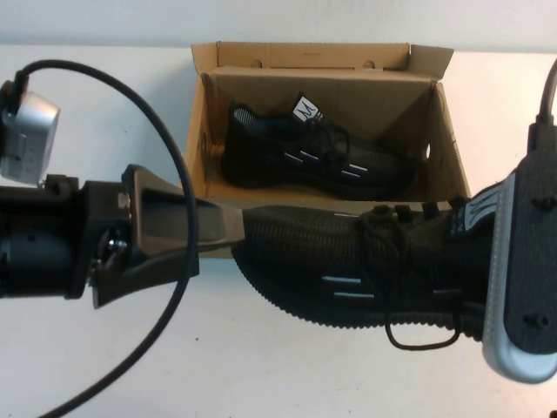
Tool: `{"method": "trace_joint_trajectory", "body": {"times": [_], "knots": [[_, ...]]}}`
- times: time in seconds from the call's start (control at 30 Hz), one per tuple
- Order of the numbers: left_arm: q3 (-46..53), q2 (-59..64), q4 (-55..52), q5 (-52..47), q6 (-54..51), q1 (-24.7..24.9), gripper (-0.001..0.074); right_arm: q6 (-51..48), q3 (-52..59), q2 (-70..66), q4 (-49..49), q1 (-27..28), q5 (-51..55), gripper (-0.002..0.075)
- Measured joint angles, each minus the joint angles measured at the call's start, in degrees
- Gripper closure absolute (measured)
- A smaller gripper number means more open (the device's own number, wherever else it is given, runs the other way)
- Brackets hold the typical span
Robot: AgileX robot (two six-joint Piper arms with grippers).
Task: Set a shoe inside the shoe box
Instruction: Hand over the shoe
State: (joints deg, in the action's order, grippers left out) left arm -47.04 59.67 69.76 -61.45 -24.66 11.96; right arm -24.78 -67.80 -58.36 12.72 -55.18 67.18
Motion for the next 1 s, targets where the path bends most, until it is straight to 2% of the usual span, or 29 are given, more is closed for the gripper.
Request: {"method": "trace_joint_trajectory", "body": {"times": [0.57,1.0], "knots": [[0.0,8.6,7.2,-0.8,-2.6,0.1,0.0065,-2.8,0.0,0.0,-2.6,0.0,-4.4,0.0731],[0.0,10.4,9.7,-0.5,-4.5,5.6,0.0065,-2.9,0.0,-0.1,-3.2,0.0,-5.6,0.0731]]}}
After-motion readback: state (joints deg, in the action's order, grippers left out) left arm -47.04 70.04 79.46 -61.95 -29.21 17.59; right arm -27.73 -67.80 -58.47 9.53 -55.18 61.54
